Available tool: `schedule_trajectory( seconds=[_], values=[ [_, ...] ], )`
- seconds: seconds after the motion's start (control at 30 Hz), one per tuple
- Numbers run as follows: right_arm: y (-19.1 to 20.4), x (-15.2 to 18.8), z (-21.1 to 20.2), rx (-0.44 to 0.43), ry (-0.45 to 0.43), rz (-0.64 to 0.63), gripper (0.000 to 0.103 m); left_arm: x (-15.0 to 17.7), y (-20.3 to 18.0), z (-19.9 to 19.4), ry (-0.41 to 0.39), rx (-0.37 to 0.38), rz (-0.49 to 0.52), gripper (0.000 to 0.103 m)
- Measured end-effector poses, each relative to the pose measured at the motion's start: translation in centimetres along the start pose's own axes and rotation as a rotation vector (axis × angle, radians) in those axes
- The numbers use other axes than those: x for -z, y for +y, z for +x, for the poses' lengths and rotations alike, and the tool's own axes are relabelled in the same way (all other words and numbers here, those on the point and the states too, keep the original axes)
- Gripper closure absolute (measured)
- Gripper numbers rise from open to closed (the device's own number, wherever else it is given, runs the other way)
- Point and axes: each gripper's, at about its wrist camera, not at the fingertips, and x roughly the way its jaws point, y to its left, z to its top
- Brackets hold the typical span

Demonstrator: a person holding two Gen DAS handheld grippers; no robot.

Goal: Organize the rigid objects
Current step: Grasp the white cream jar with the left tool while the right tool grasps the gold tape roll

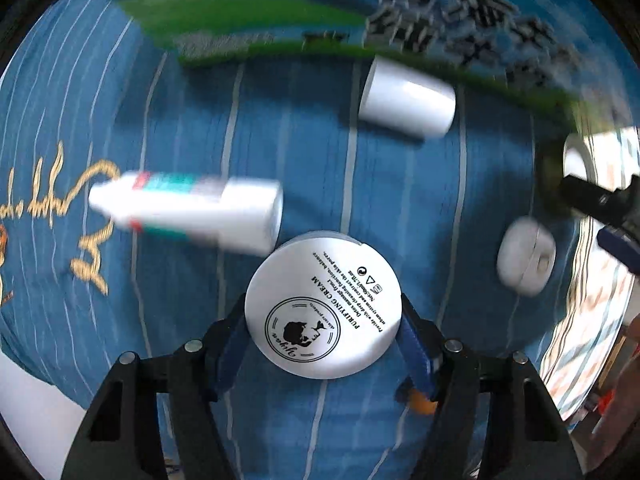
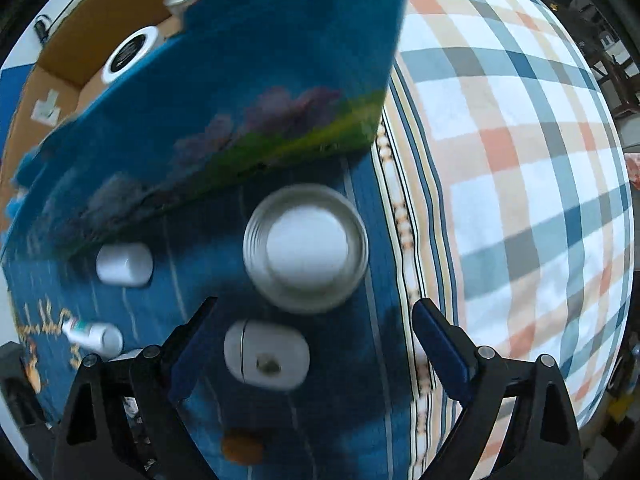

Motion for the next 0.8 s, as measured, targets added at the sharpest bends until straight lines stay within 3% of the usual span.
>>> schedule_trajectory(
  seconds=[0.07, 0.1, 0.13, 0.23, 0.37, 0.6, 0.8],
  values=[
    [0.2, -0.7, 0.7, -0.002, 0.0, 0.013, 0.01, -0.8, -0.4, -0.1, -0.004, 0.01, 0.007, 0.037],
    [0.3, -0.9, 1.3, 0.006, 0.009, 0.014, 0.017, -1.1, -0.5, -0.2, -0.003, 0.011, 0.009, 0.037],
    [0.4, -1.2, 1.8, 0.014, 0.02, 0.01, 0.038, -1.4, -0.7, -0.2, -0.001, 0.016, 0.012, 0.037],
    [0.5, -1.2, 2.1, 0.022, 0.029, -0.007, 0.038, -1.6, -0.5, 0.2, 0.024, 0.039, 0.01, 0.036],
    [-0.5, 0.6, 2.2, 0.033, 0.11, -0.065, 0.038, -1.3, 0.4, 1.7, 0.067, 0.072, 0.004, 0.036],
    [-2.9, 1.5, 3.3, 0.011, 0.153, -0.014, 0.037, -0.4, -0.9, 2.1, 0.036, 0.021, 0.022, 0.038],
    [-2.1, 0.8, 3.6, 0.087, 0.144, -0.037, 0.037, -1.7, -3.5, 1.0, 0.019, 0.006, 0.019, 0.038]
  ],
)
